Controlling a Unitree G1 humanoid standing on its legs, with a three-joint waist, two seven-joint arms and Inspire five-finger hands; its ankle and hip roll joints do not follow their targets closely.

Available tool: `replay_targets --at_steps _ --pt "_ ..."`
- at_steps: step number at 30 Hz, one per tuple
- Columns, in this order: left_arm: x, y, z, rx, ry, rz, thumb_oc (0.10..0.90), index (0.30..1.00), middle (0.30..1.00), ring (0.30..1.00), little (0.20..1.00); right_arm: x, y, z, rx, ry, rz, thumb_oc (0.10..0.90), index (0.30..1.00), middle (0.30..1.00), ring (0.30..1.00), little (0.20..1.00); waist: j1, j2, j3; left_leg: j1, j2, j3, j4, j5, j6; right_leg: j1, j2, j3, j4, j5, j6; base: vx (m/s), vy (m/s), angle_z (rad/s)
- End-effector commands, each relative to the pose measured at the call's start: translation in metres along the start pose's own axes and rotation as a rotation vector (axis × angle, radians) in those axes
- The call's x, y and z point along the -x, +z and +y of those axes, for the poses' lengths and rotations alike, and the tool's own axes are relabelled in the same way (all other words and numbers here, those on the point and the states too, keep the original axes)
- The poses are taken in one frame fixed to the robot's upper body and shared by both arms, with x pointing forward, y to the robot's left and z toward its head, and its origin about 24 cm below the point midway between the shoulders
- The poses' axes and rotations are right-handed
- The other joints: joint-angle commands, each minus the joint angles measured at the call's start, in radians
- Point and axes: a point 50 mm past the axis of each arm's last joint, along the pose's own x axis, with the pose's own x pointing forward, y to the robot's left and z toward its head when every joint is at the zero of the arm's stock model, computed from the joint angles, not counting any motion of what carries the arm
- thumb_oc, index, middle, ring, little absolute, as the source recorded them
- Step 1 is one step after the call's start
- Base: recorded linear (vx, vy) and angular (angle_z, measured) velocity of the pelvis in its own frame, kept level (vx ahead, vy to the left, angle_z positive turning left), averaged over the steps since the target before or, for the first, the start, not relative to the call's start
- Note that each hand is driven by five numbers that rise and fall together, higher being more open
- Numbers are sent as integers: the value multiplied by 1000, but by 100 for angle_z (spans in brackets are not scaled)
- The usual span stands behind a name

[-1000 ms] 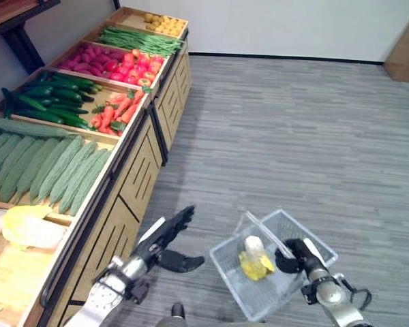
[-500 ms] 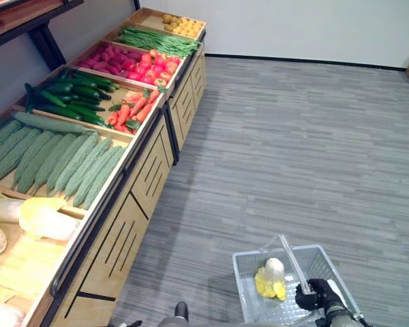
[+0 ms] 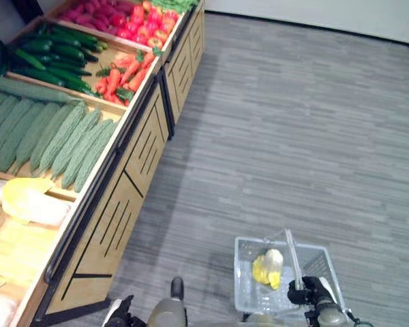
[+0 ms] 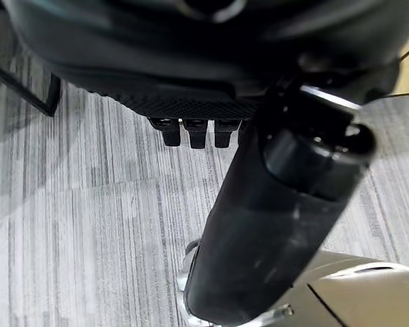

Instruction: Get the vegetables into the basket

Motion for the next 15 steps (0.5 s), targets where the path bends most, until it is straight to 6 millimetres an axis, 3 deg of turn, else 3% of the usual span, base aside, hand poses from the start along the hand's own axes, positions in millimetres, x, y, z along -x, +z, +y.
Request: replay_targets --at_steps 1,3,6,7,11,13,15 --pt "-1 -2 19 -7 62 -8 900 1000 1000 1000 1000 -5 35 -22 -39 -76 -166 400 300 300 300 300 14 13 3 5 12 -52 61 -58 3 -77 -18 80 188 79 52 116 82 -3" --pt "-2 -1 25 36 89 -6 900 1000 1000 1000 1000 -6 53 -24 -41 -76 -237 400 300 300 300 300 -9 24 30 50 9 -61 36 -66 -2 -157 24 120 130 64 34 235 -36 -3" --pt "-2 -1 24 52 90 9 900 1000 1000 1000 1000 -6 70 -27 -32 -87 -294 400 300 300 300 300 -29 19 33 92 21 -77 22 -91 -37 -184 -5 135 -50 110 56 314 -240 13" --pt "-2 -2 23 60 91 13 900 1000 1000 1000 1000 -6 71 -28 -28 -88 -297 400 300 300 300 300 -33 17 30 106 29 -81 24 -100 -45 -191 -5 150 -59 128 62 267 -222 37" --pt "0 -9 17 102 79 38 900 1000 1000 1000 1000 -6 67 -24 -17 -72 -288 400 300 300 300 300 -23 16 6 124 60 -97 29 -107 -71 -158 18 117 -68 99 52 202 -218 39" --pt "2 -15 10 140 65 58 900 1000 1000 1000 1000 -4 66 -27 -10 -65 -302 400 300 300 300 300 -12 31 -13 121 109 -130 46 -63 -102 -137 67 76 -50 57 20 245 -345 26" --pt "4 -18 7 161 58 66 900 1000 1000 1000 1000 -4 65 -30 -8 -69 -302 400 300 300 300 300 -11 41 -17 120 126 -147 44 -36 -112 -130 79 56 -40 39 11 165 -225 32"
